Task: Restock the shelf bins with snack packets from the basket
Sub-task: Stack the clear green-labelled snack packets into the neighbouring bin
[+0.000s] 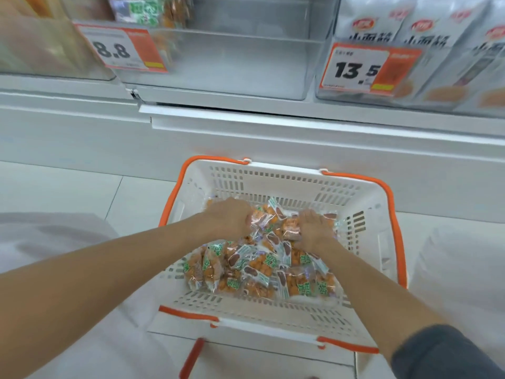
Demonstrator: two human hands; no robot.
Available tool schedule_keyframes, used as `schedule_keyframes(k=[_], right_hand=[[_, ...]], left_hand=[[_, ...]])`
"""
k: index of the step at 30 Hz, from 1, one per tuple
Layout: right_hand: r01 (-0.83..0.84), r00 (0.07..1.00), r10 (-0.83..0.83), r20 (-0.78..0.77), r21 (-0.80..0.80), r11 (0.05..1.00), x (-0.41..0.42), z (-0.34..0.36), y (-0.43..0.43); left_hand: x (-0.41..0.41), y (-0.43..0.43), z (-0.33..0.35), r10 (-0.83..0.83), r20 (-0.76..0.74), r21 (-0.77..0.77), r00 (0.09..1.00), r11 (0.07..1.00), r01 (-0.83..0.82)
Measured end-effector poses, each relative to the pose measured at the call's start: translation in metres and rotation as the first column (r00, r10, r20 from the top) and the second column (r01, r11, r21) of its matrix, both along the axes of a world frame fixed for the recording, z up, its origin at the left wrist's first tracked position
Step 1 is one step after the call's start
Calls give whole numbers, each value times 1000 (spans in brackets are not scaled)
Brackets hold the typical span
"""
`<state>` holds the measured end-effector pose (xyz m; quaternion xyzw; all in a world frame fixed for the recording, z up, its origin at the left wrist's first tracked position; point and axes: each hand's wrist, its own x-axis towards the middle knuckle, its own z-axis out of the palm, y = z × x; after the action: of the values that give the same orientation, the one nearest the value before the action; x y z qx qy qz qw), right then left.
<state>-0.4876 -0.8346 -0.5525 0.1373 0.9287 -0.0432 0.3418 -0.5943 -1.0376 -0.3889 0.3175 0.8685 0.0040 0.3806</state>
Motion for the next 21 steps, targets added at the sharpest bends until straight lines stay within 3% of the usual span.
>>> schedule_keyframes(k=[6,10,11,13,15,18,21], right_hand=[[-152,981,174,-88,213,965,14,-29,-24],[-27,995,26,-92,-13,1000,5,9,-26],[91,993,-100,-58,-139,986,1,25,-25],[404,912,-393,121,-443,800,-9,73,-25],[542,823,-494,280,-650,533,-20,126,-30],[573,724,-546,423,-808,135,-29,201,-43],[511,689,-535,490,-851,-120,-25,246,-46]], left_hand=[[-6,-2,-5,-16,-16,-59,1000,998,15],[-9,2,5,0,-31,-32,1000,999,0],[-9,4,8,-4,-29,-23,1000,1000,4],[-10,9,17,17,-16,3,1000,1000,-17],[-8,12,31,84,16,67,996,994,-85],[-8,13,60,272,81,240,959,928,-284],[-14,12,91,437,235,338,868,801,-494]])
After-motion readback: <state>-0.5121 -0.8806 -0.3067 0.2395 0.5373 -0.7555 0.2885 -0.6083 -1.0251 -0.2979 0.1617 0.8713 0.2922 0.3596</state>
